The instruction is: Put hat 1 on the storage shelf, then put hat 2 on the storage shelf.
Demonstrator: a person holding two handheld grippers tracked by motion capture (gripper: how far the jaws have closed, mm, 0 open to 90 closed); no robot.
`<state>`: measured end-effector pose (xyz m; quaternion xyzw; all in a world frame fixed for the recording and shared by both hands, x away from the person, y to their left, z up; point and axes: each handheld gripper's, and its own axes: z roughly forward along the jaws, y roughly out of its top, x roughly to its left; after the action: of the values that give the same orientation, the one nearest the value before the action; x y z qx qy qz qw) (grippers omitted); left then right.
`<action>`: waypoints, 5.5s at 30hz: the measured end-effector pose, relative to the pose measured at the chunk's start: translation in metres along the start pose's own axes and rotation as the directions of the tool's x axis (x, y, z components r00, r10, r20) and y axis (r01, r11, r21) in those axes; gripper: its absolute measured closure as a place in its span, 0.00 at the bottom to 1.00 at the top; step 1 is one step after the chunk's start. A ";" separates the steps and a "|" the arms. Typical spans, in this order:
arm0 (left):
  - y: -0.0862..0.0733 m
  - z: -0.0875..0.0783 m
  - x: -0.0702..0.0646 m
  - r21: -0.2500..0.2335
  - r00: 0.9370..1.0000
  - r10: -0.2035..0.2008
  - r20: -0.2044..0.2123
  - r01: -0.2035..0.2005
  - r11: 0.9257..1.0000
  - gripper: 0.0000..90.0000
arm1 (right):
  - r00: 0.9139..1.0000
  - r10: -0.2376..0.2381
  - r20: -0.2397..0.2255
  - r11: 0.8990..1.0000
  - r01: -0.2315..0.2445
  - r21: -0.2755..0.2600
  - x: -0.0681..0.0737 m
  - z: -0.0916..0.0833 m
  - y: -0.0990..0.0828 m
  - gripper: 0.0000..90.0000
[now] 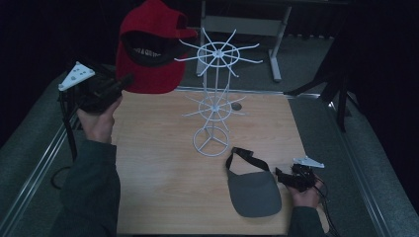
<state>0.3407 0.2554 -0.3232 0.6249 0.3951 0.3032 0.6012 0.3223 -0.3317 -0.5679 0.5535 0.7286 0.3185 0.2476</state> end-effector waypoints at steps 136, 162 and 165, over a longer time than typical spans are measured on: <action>-0.233 0.010 0.001 0.538 0.994 0.040 -0.103 0.022 0.843 0.59 | 0.891 -0.293 -0.346 0.941 0.334 0.064 0.087 0.051 0.114 0.64; -0.233 0.010 0.002 0.535 0.993 0.037 -0.108 0.027 0.844 0.59 | 0.869 -0.337 -0.362 0.902 0.409 0.140 0.103 0.068 0.118 0.98; -0.233 0.010 0.002 0.535 0.994 0.037 -0.108 0.027 0.844 0.59 | 0.873 -0.333 -0.357 0.911 0.395 0.117 0.103 0.064 0.119 0.98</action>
<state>0.3202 0.2440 -0.5556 0.7505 0.4959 0.2175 0.3788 0.4182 -0.1985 -0.5242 0.3654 0.8774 0.2844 0.1256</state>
